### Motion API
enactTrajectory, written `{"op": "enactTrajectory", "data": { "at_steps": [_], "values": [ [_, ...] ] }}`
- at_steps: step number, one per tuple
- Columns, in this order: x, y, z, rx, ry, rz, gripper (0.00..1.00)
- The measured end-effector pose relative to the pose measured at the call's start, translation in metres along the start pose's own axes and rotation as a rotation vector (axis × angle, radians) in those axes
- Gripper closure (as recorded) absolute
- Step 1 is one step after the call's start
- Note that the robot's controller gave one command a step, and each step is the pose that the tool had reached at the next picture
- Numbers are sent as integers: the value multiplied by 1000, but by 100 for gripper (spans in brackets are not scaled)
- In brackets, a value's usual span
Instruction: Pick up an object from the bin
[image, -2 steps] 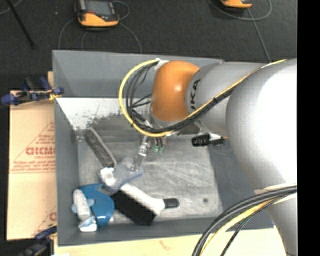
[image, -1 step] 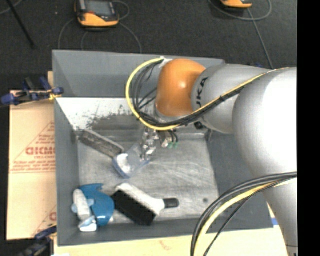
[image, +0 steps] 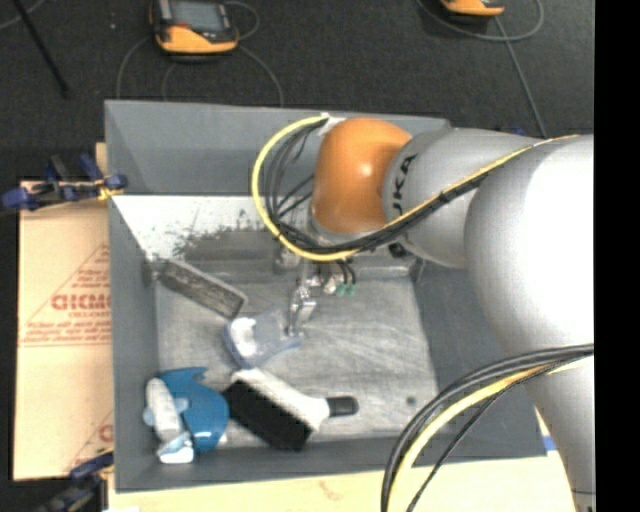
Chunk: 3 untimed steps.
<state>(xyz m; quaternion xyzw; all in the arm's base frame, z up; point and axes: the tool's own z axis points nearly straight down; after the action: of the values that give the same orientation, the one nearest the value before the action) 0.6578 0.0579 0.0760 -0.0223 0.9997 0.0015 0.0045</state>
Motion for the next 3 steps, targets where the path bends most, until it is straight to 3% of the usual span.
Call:
{"op": "enactTrajectory", "data": {
  "at_steps": [1,2,3],
  "values": [
    [1,0,0,-1,7,1,100],
    [1,0,0,-1,7,2,100],
    [15,-6,-49,1,10,3,100]
  ]
}}
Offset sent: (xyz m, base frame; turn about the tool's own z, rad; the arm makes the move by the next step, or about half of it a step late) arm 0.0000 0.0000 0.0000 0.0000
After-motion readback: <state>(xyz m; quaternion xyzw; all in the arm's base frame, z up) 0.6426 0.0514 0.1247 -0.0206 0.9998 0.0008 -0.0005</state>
